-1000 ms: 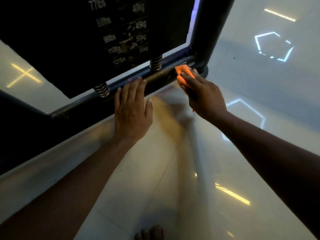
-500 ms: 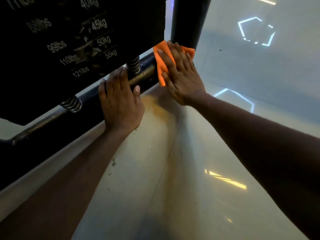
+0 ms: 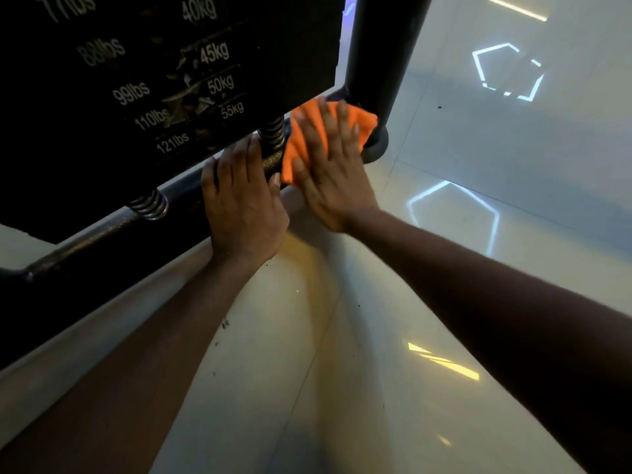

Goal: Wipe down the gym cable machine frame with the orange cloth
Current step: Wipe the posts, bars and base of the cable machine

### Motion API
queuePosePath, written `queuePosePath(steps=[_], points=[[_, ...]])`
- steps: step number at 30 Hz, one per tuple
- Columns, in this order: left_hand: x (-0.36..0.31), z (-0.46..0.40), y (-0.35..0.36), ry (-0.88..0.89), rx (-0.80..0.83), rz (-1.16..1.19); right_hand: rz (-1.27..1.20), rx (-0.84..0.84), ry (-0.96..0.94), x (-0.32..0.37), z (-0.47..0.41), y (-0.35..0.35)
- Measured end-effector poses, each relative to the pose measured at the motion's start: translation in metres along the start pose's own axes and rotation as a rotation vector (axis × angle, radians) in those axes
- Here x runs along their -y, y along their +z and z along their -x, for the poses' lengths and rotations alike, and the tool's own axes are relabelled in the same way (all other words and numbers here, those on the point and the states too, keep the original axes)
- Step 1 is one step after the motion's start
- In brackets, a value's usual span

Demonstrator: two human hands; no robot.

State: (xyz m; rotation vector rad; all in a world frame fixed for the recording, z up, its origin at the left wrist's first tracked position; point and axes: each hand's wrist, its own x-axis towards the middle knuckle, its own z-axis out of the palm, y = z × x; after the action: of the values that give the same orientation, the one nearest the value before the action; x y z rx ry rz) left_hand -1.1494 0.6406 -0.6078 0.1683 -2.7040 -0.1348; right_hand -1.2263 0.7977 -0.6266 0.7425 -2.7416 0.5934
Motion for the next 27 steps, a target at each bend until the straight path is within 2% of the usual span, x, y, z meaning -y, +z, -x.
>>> queuePosePath(steps=[3,5,8,11,14,17,19,21,23,27], points=[[0.000,0.000,0.000,-0.001,0.003,-0.020,0.071,0.061,-0.192,-0.024,-0.003,-0.010],[0.001,0.000,0.000,0.006,0.007,-0.013,0.140,0.102,-0.249,-0.054,-0.015,-0.026],[0.003,0.000,-0.001,0.009,0.017,-0.004,0.107,0.092,-0.183,-0.065,-0.024,-0.035],[0.001,0.000,-0.003,0.007,0.024,-0.008,-0.020,0.028,-0.009,-0.016,-0.012,-0.019],[-0.001,0.000,-0.004,0.011,0.043,-0.014,-0.003,0.078,-0.109,-0.003,-0.002,-0.013],[-0.001,0.000,-0.004,0.014,0.039,-0.022,0.098,0.121,-0.204,-0.041,-0.015,-0.030],[0.000,-0.001,-0.003,0.009,0.038,-0.031,0.088,0.107,-0.120,-0.051,-0.020,-0.034],[0.001,0.000,-0.002,0.009,0.044,-0.036,0.036,0.061,0.013,-0.026,-0.014,-0.025],[0.001,0.001,-0.003,0.018,0.051,-0.048,-0.028,0.038,0.057,0.005,-0.002,-0.013],[0.002,0.002,-0.004,0.018,0.059,-0.087,0.063,0.110,-0.134,-0.025,-0.001,-0.028]])
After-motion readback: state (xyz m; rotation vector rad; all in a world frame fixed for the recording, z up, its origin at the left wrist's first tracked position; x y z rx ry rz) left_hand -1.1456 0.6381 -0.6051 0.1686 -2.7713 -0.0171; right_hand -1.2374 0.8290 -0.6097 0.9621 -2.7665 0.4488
